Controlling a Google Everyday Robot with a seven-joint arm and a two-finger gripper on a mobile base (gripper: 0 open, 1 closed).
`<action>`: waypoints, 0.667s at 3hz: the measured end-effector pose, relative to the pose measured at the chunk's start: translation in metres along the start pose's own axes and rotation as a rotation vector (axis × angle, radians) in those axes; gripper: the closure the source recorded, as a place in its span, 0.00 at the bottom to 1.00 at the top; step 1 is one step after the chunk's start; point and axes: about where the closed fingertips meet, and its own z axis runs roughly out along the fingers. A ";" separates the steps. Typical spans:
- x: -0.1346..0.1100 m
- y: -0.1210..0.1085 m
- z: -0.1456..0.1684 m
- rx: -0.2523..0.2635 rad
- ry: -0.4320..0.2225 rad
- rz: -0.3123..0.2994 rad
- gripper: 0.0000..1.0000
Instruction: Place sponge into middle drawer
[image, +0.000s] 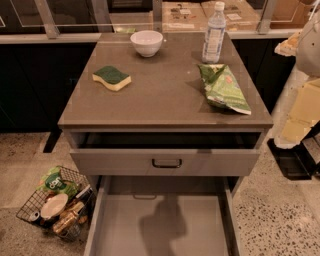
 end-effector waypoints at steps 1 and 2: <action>0.000 0.000 0.000 0.000 0.000 0.000 0.00; -0.012 -0.038 0.013 0.033 -0.043 0.043 0.00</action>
Offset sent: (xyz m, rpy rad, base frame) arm 0.1136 0.0050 0.0006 0.1269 -0.0876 -0.0964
